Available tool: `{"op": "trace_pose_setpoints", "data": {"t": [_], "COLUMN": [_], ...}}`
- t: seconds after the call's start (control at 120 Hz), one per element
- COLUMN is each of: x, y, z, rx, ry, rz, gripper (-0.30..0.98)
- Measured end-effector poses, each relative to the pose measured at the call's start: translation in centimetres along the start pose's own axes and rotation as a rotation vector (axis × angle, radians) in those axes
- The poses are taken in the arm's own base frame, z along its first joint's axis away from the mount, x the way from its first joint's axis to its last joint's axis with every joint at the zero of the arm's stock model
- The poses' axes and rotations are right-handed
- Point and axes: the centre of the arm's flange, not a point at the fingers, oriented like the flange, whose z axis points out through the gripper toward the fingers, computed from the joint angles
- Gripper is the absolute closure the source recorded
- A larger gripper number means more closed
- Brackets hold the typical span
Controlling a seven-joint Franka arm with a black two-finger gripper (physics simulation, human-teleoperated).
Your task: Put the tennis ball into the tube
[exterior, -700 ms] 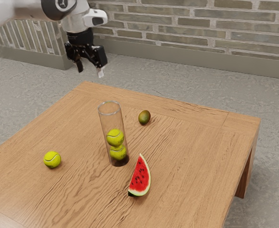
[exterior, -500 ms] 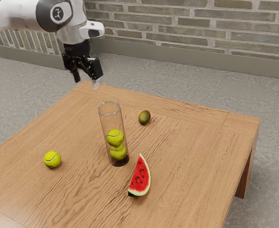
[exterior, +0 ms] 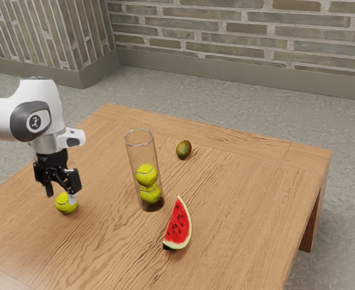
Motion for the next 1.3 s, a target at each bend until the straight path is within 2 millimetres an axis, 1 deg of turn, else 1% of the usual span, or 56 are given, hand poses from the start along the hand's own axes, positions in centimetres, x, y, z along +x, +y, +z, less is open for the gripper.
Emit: {"op": "trace_pose_setpoints", "data": {"t": [0.067,0.108,0.158,0.317,0.392,0.517,0.575,0.692,0.817,0.975,1.083,1.15,1.225,1.3], "x": [0.3,0.8,1.2,2.5,3.2,5.2,5.7,5.7,5.8,5.9,6.0,6.1,6.3,6.5], "y": [-0.5,-1.5,-2.6,-6.0,-6.9,-6.5,-6.7,-7.9,-8.2,-9.1,-9.2,-9.2,-9.3,-9.2], "z": [1.6,2.8,3.6,5.5,5.9,6.8,6.9,6.9,7.3,8.5,8.7,9.0,9.7,9.9], "rx": [0.015,0.026,0.034,0.056,0.053,0.045,0.042,0.035,0.036,0.049,0.055,0.058,0.063,0.065], "ry": [-0.003,-0.001,0.010,0.054,0.079,0.118,0.133,0.157,0.162,0.152,0.157,0.155,0.146,0.149], "rz": [-0.006,-0.024,-0.046,-0.115,-0.145,-0.157,-0.166,-0.189,-0.188,-0.196,-0.190,-0.186,-0.186,-0.182], "gripper": [0.02,0.02,0.02,0.02,0.02,0.02,0.02,0.02,0.02,0.02,0.02,0.02,0.02,0.02]}}
